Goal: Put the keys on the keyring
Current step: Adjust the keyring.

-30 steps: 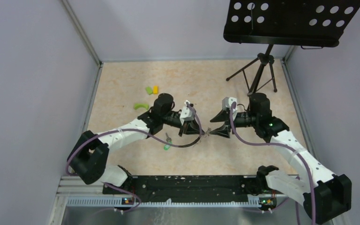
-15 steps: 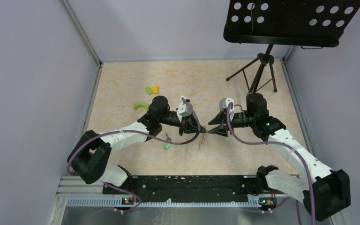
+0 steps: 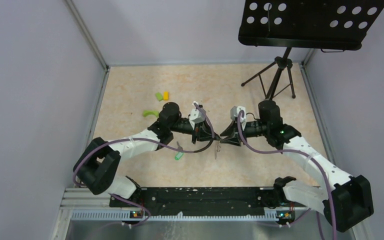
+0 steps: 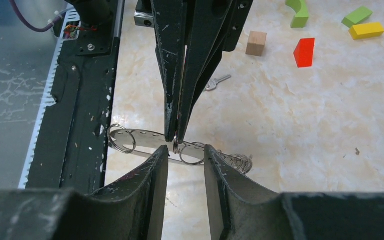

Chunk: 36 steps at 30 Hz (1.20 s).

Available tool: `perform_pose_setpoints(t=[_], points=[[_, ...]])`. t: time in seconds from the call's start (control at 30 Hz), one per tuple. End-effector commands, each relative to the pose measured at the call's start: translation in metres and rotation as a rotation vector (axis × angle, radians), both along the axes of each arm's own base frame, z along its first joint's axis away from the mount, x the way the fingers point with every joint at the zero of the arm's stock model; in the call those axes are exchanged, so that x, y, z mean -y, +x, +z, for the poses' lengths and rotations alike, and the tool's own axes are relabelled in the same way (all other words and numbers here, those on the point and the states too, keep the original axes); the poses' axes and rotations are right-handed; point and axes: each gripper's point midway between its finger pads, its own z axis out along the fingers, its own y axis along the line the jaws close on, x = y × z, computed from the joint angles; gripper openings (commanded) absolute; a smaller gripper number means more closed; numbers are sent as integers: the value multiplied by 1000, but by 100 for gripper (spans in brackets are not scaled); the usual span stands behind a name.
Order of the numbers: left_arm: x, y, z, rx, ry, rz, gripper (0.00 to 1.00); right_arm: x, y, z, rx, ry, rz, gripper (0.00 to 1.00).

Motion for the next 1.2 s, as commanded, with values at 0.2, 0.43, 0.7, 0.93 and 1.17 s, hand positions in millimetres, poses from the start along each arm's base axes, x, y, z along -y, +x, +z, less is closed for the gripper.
perform_pose_setpoints(t=[0.2, 0.43, 0.7, 0.93, 1.17], points=[[3, 6, 3, 34, -30, 11, 0, -9, 4, 11, 43, 37, 25, 23], [3, 7, 2, 43, -30, 18, 0, -7, 10, 11, 58, 19, -13, 24], [-3, 17, 14, 80, -47, 71, 0, 9, 27, 15, 83, -38, -149, 42], [-6, 25, 18, 100, -43, 107, 0, 8, 16, 14, 13, -51, -104, 46], [-6, 33, 19, 136, -38, 136, 0, 0, -2, 15, -60, -6, 7, 47]])
